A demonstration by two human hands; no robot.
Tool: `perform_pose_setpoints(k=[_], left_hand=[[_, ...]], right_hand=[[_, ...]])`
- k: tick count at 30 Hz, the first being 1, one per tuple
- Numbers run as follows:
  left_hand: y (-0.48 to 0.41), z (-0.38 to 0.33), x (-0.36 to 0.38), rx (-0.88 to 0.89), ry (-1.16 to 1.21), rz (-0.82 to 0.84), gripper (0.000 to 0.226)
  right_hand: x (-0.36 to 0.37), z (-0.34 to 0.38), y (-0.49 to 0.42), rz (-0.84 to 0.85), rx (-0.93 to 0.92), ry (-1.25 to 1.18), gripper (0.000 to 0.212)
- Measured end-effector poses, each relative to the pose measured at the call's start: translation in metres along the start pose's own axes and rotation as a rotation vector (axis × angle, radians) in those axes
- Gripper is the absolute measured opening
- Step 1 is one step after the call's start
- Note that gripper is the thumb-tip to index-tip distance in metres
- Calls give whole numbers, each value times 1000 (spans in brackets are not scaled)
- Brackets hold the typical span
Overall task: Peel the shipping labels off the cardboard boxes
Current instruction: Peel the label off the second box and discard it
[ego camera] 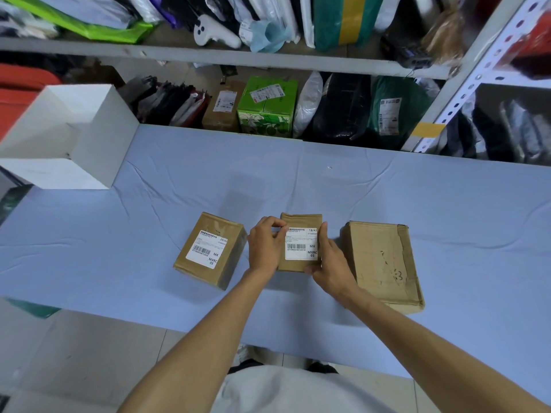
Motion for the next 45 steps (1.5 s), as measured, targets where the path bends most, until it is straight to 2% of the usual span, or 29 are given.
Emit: perform_pose_setpoints(k=[16, 20, 26, 29, 33, 39, 45], left_hand=[[-2, -5, 15, 17, -309, 114, 13], [-1, -5, 13, 11, -320, 109, 14], [1, 1, 13, -12, -139, 86, 11], [3, 9, 10, -103, 91, 88, 1], [12, 17, 11, -166, 399, 179, 35], [22, 28, 5, -158, 389, 165, 37], [24, 21, 5, -127, 313, 146, 28]], right_hand=[[0, 1, 1, 3, -13, 24, 111], [1, 1, 2, 0, -20, 29, 111], [1, -1, 3, -15, -10, 43, 112], [0, -2, 4, -37, -7, 21, 113], [-3, -2, 5, -60, -31, -53, 114], [-9, -1, 1, -37, -36, -175, 128], [-7, -4, 0, 6, -25, -241, 127]])
Point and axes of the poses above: each hand's wrist, its own y-axis away from the middle knuckle, its own x-axis out of the palm, z = x × y, the point moved 9 cm from there along -y, towards the middle knuckle, and after that the axes turned 2 degrees about -x, right-handed, at the moved point
